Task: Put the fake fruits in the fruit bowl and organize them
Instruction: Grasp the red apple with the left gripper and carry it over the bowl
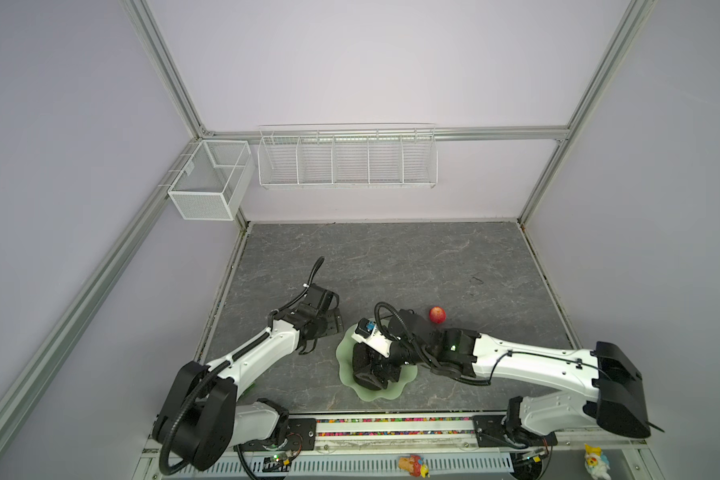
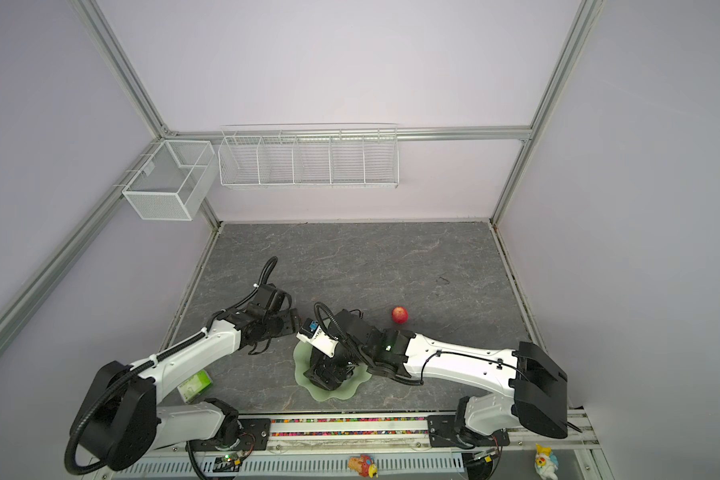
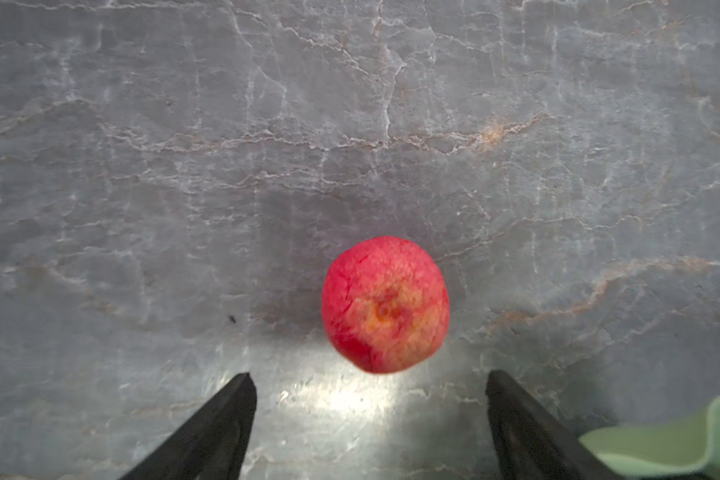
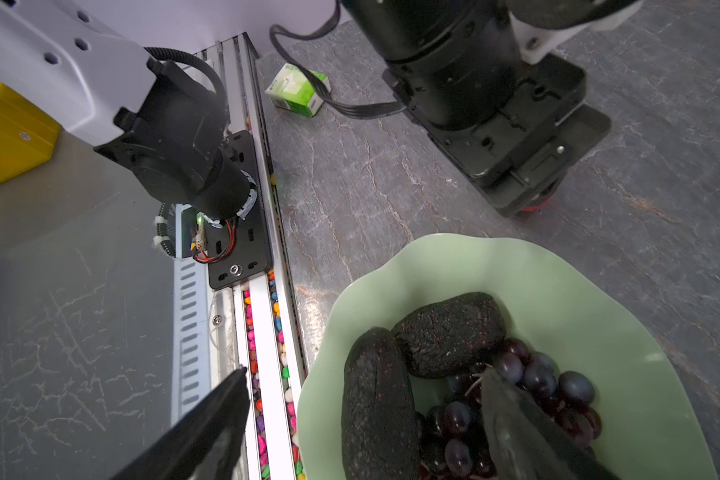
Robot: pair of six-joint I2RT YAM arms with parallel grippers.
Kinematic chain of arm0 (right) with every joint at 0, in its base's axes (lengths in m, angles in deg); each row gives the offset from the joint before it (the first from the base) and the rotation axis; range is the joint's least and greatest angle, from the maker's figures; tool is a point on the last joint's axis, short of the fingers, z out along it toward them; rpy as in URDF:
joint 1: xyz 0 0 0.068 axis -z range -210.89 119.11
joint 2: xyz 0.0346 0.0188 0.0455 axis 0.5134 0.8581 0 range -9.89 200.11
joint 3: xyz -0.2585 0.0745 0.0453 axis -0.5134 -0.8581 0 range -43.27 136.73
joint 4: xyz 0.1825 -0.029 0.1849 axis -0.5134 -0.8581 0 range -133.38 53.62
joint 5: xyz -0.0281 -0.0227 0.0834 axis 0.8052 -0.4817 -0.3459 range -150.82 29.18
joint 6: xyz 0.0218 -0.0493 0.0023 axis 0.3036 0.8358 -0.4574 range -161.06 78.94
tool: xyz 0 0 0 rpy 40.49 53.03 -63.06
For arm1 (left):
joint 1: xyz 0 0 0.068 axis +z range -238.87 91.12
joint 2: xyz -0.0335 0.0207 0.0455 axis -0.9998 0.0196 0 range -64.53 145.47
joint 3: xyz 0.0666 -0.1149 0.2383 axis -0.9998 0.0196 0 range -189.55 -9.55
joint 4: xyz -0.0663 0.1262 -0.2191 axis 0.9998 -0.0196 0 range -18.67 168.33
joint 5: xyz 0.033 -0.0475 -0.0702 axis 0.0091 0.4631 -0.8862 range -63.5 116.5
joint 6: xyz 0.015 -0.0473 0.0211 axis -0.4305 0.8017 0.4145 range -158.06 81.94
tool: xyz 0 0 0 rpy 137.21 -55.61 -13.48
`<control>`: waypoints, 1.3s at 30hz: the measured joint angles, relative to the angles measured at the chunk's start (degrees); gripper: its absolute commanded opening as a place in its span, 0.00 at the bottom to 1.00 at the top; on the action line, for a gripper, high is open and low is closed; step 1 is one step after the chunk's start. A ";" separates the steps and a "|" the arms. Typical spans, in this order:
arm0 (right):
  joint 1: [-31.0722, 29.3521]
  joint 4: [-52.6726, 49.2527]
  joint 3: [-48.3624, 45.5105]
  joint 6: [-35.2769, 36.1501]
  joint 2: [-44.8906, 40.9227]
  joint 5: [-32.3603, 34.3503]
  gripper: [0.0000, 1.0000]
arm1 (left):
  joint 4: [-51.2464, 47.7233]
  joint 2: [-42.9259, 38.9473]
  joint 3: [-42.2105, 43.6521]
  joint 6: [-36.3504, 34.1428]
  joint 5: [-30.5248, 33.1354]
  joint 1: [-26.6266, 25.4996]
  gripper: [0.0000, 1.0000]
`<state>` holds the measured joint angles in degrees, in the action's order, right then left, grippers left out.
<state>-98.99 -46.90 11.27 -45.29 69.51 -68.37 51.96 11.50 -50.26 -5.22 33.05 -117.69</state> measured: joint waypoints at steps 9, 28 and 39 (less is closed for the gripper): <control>0.00 -0.13 0.09 0.00 1.07 0.07 0.88 | 3.50 10.23 -4.87 -0.59 1.07 0.42 0.76; 4.92 -2.10 -2.29 -4.44 -3.76 10.03 0.89 | -0.50 -5.16 -6.75 -3.65 -5.66 -1.11 0.55; 11.89 -5.27 -12.02 -9.66 -12.74 13.73 0.88 | -5.22 -6.51 -8.52 -8.35 -12.96 -14.23 0.56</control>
<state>-87.10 -52.17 -0.75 -54.95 56.77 -54.65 46.74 4.99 -58.78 -13.57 20.08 -131.92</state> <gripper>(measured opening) 0.884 0.558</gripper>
